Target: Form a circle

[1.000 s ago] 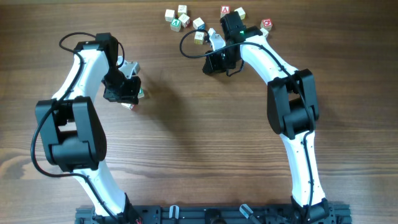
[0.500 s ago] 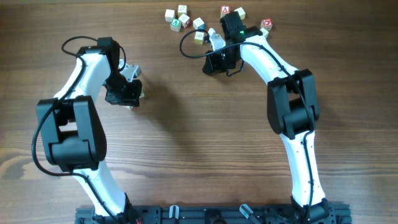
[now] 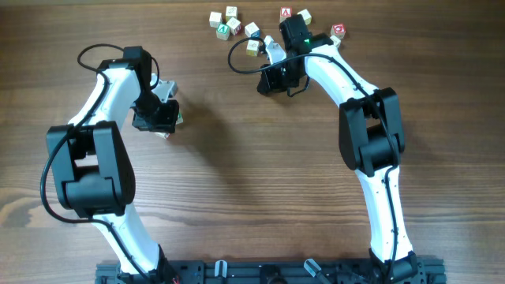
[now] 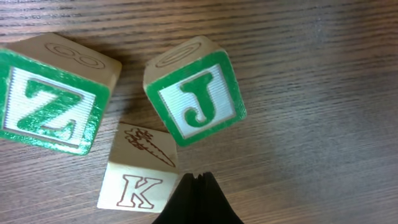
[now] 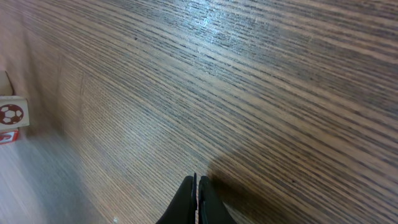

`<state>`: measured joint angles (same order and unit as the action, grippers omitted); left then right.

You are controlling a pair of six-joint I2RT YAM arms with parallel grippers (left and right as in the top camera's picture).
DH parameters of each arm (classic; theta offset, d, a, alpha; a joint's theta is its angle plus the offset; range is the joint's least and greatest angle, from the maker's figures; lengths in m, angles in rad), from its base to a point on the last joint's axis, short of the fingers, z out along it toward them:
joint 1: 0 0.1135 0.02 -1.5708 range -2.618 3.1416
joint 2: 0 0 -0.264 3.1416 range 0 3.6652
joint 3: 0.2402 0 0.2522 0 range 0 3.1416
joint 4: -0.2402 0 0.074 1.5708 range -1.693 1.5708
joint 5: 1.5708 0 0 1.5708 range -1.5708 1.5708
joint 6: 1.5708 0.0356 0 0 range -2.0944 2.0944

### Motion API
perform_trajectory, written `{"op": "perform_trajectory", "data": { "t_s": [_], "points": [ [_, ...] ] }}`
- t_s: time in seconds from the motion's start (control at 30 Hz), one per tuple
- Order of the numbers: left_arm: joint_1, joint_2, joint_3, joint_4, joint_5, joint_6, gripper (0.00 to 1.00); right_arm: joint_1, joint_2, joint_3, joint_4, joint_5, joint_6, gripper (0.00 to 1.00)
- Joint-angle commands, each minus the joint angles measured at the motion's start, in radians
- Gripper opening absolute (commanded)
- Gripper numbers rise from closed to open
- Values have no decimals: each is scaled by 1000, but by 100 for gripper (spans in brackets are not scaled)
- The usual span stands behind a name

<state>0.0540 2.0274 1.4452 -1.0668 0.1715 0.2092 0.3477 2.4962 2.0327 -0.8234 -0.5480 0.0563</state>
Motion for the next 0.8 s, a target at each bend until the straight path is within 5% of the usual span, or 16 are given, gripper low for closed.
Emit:
{"op": "perform_trajectory", "data": {
  "t_s": [0.0,0.77],
  "points": [
    [-2,-18,-8,5,-9,19,4,-4,-34,19,-1,10,3,4],
    [-2,-18,-8,9,-9,19,5,-4,-34,19,-1,10,3,4]
  ]
}}
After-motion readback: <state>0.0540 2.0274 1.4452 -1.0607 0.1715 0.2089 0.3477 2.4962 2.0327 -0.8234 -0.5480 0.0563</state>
